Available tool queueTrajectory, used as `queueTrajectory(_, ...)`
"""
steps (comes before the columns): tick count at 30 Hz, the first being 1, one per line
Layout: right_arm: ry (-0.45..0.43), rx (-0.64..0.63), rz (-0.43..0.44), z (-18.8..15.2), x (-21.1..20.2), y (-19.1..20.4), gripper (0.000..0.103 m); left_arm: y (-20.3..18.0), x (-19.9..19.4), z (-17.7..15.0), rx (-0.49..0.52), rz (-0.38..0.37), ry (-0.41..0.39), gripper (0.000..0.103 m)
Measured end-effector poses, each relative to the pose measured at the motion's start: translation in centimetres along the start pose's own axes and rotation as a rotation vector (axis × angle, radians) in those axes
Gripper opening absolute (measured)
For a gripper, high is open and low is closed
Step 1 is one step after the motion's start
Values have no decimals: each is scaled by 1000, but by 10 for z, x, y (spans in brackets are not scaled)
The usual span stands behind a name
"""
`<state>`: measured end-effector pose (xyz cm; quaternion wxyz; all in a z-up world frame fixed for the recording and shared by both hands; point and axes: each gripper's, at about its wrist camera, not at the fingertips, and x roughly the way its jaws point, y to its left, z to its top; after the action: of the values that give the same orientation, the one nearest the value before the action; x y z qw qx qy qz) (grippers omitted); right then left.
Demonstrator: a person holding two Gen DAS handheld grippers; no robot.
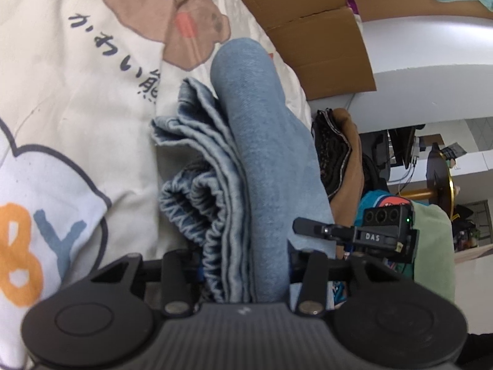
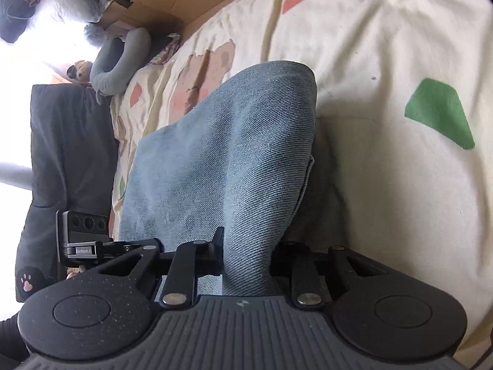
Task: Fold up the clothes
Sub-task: 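Lift the folded jeans stack with both grippers holding its edge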
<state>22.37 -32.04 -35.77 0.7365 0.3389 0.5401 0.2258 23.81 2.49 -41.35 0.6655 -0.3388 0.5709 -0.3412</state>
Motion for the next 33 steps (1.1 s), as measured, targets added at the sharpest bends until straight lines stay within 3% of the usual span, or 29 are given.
queueTrajectory(8,-34,26,-16,-3,-17,28,22,-29,-19,5,-16,36,2,44)
queueTrajectory(17,-78,25,-7,6,-65,76,22,-93,-49,20,-17,57,-4,44)
queueTrajectory(33,-194,16,20,37,-215,195,22,-281,-122,43,92,115,-28,44)
